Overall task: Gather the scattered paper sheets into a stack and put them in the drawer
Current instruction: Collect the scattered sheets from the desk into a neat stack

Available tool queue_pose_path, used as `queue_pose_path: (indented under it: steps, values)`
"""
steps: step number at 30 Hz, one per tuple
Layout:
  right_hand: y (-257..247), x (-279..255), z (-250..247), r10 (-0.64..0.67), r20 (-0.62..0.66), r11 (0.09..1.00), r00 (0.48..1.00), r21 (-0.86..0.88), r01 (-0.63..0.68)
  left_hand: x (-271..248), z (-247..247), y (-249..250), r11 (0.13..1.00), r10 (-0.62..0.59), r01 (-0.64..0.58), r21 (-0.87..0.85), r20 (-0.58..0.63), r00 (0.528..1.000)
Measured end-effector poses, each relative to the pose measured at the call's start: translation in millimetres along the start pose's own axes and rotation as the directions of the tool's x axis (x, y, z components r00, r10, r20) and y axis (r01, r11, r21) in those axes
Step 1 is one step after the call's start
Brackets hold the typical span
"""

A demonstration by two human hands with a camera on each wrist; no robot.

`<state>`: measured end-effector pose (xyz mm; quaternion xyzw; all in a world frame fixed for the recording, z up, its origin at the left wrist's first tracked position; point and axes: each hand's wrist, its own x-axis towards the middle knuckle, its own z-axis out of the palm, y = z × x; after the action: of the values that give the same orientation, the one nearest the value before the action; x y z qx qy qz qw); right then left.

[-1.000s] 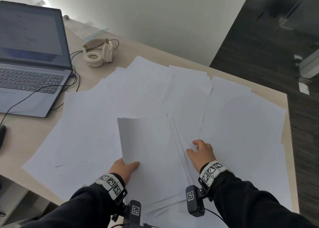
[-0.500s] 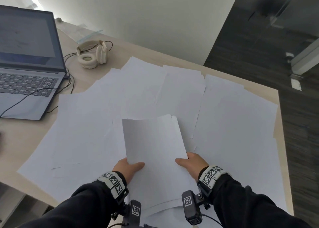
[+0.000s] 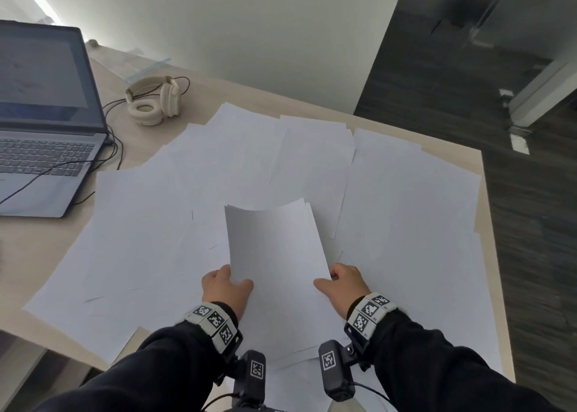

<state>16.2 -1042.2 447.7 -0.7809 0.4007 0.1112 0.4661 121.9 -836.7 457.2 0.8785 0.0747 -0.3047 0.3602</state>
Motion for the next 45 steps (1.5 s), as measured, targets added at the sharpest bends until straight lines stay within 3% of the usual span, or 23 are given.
queue_pose_path:
  steps: [9,14,18,25,29,34,41,45]
  values:
    - [4.3,-10.5,-3.7,0.056,0.102,0.998,0.993,0.031,-0.06,6.4,-7.6,-4.6,0.95,-0.063,0.066,-0.304,0.022,0.998]
    - [7.6,-21.5,-3.9,0.01,0.163,1.0,0.987,0.026,-0.015,12.4,-6.7,-2.5,0.909,-0.102,0.178,-0.378,0.213,0.972]
    - [9.6,-27.4,-6.0,-0.018,0.19,0.998,0.982,0.067,0.005,10.3,-5.7,0.6,0.908,-0.08,0.182,-0.377,0.271,0.959]
    - [22.1,-35.6,-13.0,0.003,0.151,0.998,0.989,0.064,-0.013,-2.8,-20.2,8.7,0.984,0.106,-0.067,-0.163,0.246,0.963]
    - [20.7,-37.7,-25.2,0.069,0.083,0.963,0.994,0.256,-0.088,-12.7,-32.2,24.8,0.945,0.23,-0.157,-0.286,0.242,0.943]
    - [0.2,-40.5,-46.8,-0.035,0.077,0.811,0.996,0.585,-0.017,-21.1,-39.8,53.0,0.858,0.353,-0.227,-0.461,0.21,0.912]
    - [-18.3,-43.2,-70.3,-0.175,-0.127,0.807,0.976,0.55,0.216,-31.8,-50.0,73.1,0.739,0.465,-0.294,-0.606,0.144,0.873]
    - [-7.5,-49.1,-66.7,-0.171,-0.103,0.822,0.98,0.534,0.199,-37.8,-44.9,58.5,0.75,0.504,-0.303,-0.587,0.213,0.837]
